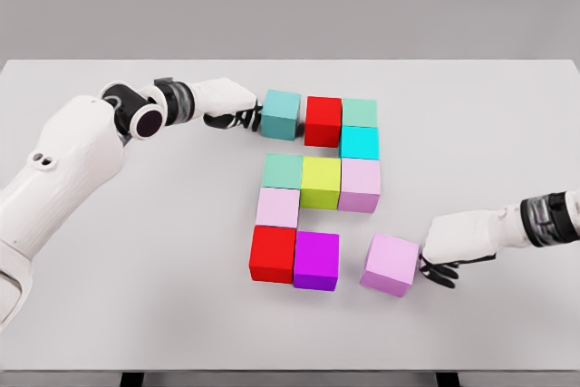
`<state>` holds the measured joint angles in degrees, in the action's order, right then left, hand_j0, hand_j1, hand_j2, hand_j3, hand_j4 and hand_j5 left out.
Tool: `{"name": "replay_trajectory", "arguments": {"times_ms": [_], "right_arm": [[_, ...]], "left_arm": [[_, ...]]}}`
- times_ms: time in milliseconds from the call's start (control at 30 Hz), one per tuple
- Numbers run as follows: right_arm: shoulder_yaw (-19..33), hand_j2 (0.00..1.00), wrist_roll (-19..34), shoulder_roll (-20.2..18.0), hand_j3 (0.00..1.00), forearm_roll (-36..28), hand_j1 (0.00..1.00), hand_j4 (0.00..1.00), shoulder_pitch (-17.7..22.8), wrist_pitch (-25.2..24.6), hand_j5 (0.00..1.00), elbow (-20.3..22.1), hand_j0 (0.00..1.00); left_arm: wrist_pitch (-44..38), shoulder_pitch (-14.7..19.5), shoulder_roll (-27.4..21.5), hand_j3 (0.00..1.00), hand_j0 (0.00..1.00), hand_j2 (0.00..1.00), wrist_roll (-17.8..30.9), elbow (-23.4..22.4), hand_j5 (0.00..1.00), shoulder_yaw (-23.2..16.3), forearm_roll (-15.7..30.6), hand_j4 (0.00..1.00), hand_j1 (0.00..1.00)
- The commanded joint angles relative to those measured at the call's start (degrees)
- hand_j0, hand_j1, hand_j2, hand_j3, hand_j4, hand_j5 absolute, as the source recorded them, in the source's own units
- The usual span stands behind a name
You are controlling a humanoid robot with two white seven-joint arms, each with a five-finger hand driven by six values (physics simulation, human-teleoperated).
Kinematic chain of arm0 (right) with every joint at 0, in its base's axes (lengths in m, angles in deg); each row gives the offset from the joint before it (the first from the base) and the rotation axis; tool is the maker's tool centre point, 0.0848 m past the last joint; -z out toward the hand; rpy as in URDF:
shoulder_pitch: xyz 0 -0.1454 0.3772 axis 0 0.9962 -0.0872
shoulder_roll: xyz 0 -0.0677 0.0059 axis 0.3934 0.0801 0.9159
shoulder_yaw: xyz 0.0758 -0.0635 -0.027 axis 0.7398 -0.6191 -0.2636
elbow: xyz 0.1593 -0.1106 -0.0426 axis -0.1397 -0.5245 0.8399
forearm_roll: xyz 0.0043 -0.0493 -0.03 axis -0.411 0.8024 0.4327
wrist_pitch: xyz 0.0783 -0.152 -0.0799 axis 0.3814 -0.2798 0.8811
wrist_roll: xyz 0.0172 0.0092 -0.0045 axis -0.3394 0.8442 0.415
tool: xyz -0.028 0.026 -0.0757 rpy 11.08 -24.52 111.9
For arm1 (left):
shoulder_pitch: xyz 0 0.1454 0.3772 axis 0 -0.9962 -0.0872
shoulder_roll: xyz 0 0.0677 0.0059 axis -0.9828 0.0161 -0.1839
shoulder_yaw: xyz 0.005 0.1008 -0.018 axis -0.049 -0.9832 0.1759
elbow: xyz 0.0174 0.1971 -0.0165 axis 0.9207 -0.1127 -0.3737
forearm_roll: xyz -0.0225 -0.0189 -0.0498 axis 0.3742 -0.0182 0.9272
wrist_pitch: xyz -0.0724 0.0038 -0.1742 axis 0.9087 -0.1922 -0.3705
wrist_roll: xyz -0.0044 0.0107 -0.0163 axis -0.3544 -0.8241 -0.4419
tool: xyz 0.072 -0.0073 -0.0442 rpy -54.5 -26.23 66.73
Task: Assemble the squares on the desktop into the number 2
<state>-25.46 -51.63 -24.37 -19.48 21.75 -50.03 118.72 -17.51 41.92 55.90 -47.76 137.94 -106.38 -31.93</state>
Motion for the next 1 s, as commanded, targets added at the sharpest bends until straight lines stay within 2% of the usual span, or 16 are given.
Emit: {"name": "replay_trajectory", "arguments": {"times_ms": [0, 967], "right_arm": [[0.03, 0.11, 0.0, 0.15, 0.11, -0.27, 0.11, 0.11, 0.0, -0.11, 0.11, 0.01, 0.11], [0.29, 0.12, 0.0, 2.7, 0.12, -0.36, 0.12, 0.12, -0.09, -0.11, 0.12, 0.01, 0.12]], "left_arm": [[-0.08, 0.0, -0.01, 0.45, 0.45, 0.45, -0.02, 0.09, 0.45, 0.06, 0.07, 0.45, 0.45], [0.98, 0.0, 0.17, 0.45, 0.45, 0.45, -0.28, 0.45, 0.45, 0.15, 0.51, 0.45, 0.45]]}}
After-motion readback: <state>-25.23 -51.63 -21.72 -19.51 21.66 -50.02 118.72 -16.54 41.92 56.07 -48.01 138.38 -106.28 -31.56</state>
